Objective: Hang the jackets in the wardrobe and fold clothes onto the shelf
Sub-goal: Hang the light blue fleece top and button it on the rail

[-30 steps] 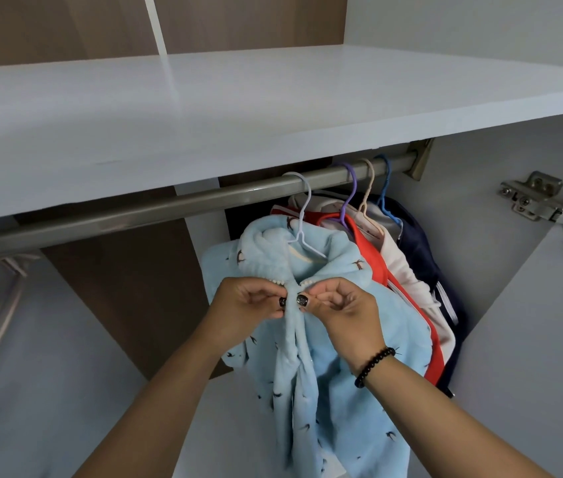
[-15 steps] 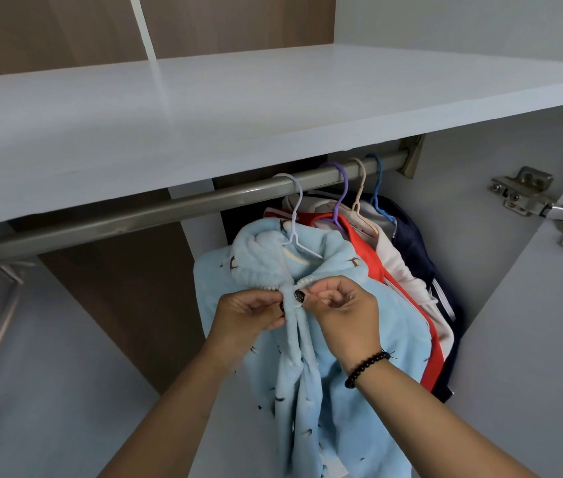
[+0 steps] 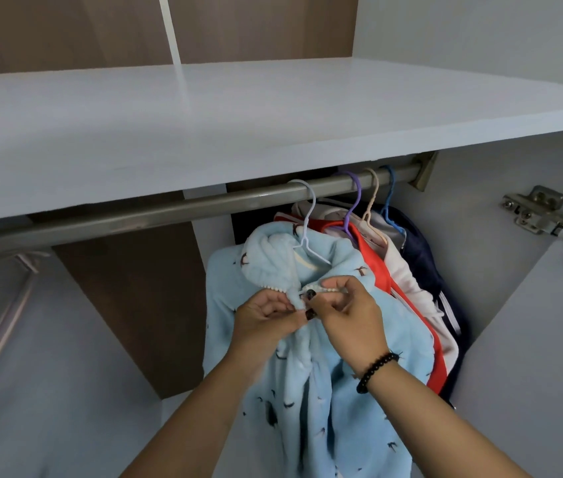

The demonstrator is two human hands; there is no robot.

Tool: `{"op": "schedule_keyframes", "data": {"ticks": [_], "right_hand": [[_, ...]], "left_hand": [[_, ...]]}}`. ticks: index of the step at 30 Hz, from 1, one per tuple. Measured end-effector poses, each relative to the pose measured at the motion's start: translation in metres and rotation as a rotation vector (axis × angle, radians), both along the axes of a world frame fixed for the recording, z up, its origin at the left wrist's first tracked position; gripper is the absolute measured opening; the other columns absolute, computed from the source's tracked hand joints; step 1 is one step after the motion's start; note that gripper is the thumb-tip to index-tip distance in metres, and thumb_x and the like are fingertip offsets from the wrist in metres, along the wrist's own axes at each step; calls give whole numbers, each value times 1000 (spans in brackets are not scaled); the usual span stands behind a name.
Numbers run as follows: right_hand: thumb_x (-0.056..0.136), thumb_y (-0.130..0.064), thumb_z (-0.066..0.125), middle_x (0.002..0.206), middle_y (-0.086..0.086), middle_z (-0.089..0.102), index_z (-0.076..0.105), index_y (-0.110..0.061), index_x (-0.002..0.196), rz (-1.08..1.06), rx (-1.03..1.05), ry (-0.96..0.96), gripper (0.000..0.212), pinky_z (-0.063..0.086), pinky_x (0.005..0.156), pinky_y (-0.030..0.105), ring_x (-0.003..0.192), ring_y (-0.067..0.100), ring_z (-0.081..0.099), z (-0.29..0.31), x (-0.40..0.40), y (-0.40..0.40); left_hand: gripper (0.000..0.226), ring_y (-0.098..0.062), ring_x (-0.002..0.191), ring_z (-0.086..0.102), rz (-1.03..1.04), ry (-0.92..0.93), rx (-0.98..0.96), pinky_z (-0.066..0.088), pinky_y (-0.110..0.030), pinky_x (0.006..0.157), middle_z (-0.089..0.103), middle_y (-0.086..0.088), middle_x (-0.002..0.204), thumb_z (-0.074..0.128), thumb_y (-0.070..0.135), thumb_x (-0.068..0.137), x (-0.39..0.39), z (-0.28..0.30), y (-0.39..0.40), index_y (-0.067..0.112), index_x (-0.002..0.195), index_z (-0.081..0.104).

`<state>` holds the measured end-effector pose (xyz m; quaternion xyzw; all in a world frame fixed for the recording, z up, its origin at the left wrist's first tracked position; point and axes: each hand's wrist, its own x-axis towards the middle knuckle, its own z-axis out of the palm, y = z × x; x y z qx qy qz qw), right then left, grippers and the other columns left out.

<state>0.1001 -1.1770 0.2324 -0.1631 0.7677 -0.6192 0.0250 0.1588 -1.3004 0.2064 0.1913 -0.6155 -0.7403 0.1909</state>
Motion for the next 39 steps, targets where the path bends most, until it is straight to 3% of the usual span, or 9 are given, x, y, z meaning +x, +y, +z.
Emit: {"op": "schedule_keyframes", "data": {"ticks": [6, 10, 13, 20, 23, 25, 29, 35, 39], "right_hand": [[63, -25, 83, 68, -10, 69, 49, -24, 95, 73, 295, 77, 47, 46, 61, 17, 69, 2, 63, 26, -12, -1], [64, -26, 81, 86, 1, 69, 57, -15, 97, 87, 493, 140, 42, 50, 69, 25, 86, 17, 63, 32, -16, -7], [64, -24, 81, 91, 5, 68, 59, -14, 97, 100, 517, 104, 41, 51, 69, 25, 89, 19, 62, 33, -16, -9], [65, -15, 82, 76, -2, 67, 55, -17, 86, 75, 313, -105, 34, 53, 66, 27, 74, 14, 63, 21, -17, -4], [65, -11, 84, 75, 1, 65, 54, -15, 87, 60, 176, -201, 37, 56, 76, 34, 73, 18, 63, 14, -19, 4], [66, -5, 82, 73, 1, 64, 52, -15, 86, 50, 85, -241, 37, 55, 75, 34, 69, 17, 61, 8, -18, 7], [73, 9, 68, 65, -2, 67, 48, -15, 81, 16, -59, -271, 33, 52, 68, 26, 66, 14, 63, -6, -11, 7], [77, 1, 68, 74, -1, 74, 55, -17, 91, 110, 7, -129, 26, 55, 83, 37, 79, 20, 70, -11, -7, 9], [80, 18, 56, 78, 8, 75, 62, -3, 93, 218, -106, -123, 25, 56, 84, 35, 80, 18, 70, -6, -5, 18]], "left_hand": [[35, -6, 62, 66, 49, 14, -84, 53, -18, 61, 71, 2, 66, 79, -14, 65, -6, 1, 7, 6, 87, 59], [47, -7, 59, 67, 95, 13, -81, 52, -16, 58, 72, 0, 67, 83, -10, 62, -5, -3, 11, 5, 93, 51], [49, -8, 60, 68, 121, 11, -120, 53, -17, 59, 72, -2, 69, 87, -7, 60, -3, -8, 11, 9, 89, 50], [42, -12, 64, 69, 86, 27, -207, 55, -19, 63, 72, -1, 72, 90, -1, 59, 1, -9, 9, 11, 87, 61], [41, -12, 72, 71, 22, 46, -127, 56, -20, 68, 74, -2, 78, 87, -2, 63, 6, -9, 8, 11, 95, 65], [35, -14, 79, 72, 12, 51, -37, 55, -19, 70, 76, -4, 82, 83, -2, 70, 10, -12, 8, 10, 97, 64], [18, -9, 78, 72, 40, 38, -51, 52, -13, 69, 76, 0, 81, 75, -6, 77, 11, -17, 10, 10, 83, 71], [23, -11, 85, 73, 13, 50, -76, 54, -15, 73, 77, 1, 86, 75, -7, 77, 12, -18, 2, 15, 83, 74], [24, -13, 88, 73, -36, 54, -50, 54, -17, 75, 77, -1, 89, 75, -7, 77, 11, -15, -2, 14, 87, 74]]}}
